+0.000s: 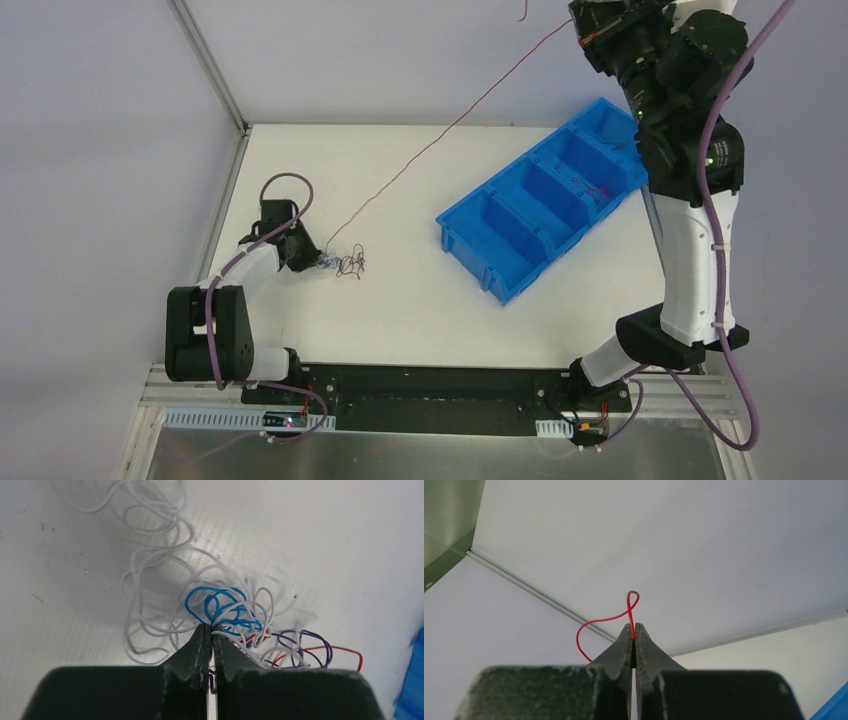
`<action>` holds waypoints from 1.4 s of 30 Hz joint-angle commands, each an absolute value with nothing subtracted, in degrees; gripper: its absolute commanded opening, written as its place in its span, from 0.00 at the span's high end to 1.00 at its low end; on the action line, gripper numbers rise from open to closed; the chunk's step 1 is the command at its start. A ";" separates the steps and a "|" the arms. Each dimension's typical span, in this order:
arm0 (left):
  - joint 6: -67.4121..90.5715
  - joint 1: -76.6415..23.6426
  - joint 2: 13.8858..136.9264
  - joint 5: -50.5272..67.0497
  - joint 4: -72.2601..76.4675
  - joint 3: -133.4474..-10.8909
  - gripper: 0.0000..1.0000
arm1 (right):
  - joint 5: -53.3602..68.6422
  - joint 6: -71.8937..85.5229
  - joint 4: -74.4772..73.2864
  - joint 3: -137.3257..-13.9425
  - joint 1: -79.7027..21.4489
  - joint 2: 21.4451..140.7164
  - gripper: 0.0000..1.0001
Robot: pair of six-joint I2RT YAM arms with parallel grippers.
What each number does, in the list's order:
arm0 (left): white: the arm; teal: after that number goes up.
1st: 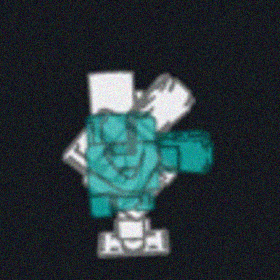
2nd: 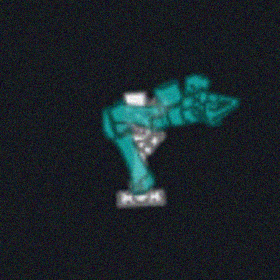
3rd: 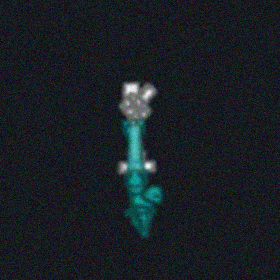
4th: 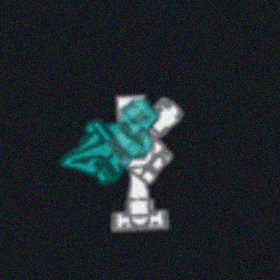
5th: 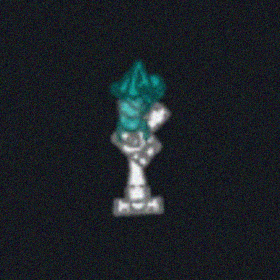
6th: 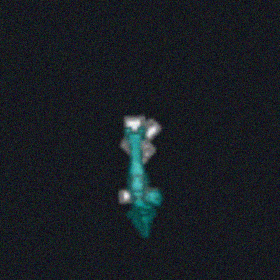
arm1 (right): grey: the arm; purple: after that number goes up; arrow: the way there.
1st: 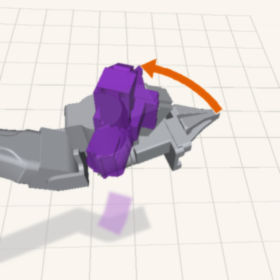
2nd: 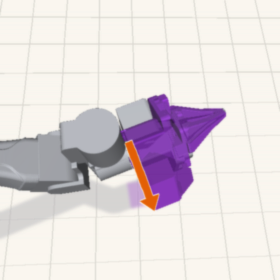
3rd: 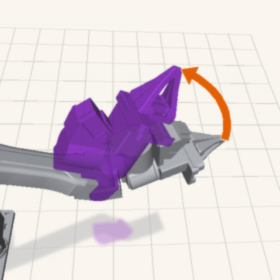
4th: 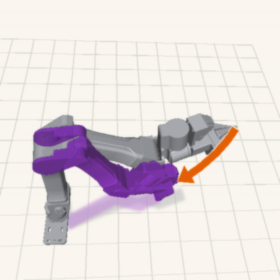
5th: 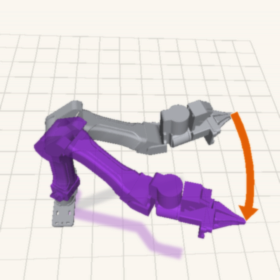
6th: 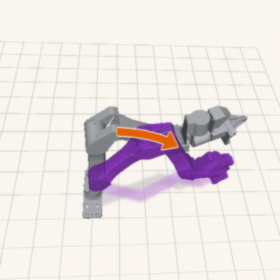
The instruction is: Untangle the cables
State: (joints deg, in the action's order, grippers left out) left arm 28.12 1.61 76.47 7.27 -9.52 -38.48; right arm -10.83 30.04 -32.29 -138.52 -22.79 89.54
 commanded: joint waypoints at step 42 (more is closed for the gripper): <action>27.33 11.00 95.30 20.77 -25.05 -50.79 1.00 | 17.64 42.65 -22.90 -123.72 -16.70 85.50 1.00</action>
